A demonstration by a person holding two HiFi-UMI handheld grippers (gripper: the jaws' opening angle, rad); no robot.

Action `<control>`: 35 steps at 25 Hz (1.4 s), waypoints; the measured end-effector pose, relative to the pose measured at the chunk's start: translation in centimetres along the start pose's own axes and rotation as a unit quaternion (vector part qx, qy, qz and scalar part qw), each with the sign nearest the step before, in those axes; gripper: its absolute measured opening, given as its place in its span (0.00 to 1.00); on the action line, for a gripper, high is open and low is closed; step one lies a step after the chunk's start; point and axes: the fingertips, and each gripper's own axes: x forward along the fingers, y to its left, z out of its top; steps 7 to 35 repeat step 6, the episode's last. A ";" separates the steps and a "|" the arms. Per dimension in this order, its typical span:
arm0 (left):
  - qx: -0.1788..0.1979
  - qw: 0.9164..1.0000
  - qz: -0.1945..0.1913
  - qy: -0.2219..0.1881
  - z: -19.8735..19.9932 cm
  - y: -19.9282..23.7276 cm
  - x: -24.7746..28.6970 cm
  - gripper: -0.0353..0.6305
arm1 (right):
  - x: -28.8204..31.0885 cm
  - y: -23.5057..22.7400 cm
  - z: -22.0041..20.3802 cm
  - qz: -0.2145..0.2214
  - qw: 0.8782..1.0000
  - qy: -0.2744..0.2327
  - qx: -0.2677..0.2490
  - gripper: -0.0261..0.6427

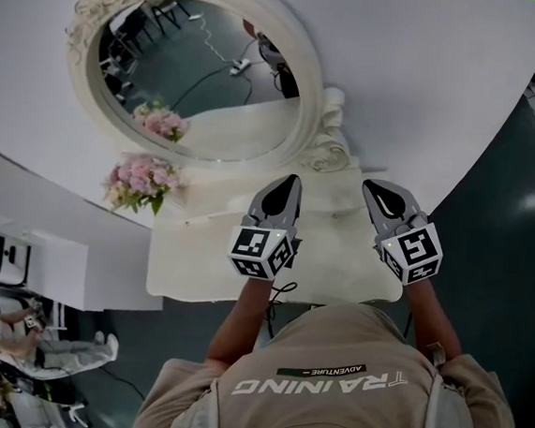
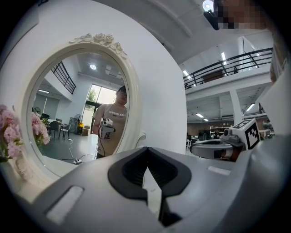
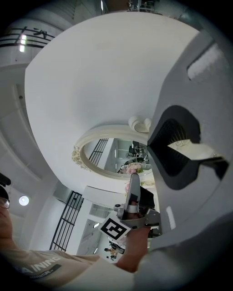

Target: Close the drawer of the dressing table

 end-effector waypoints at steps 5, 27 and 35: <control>-0.005 1.000 0.005 0.002 -0.4 0.5 -0.1 0.08 | 0.0 -0.1 -0.1 -0.005 1.000 -0.003 0.003 0.04; -0.006 1.000 0.005 0.003 -0.5 0.6 -0.1 0.08 | -0.1 -0.2 -0.1 -0.007 1.000 -0.003 0.004 0.04; -0.006 1.000 0.005 0.003 -0.5 0.6 -0.1 0.08 | -0.1 -0.2 -0.1 -0.007 1.000 -0.003 0.004 0.04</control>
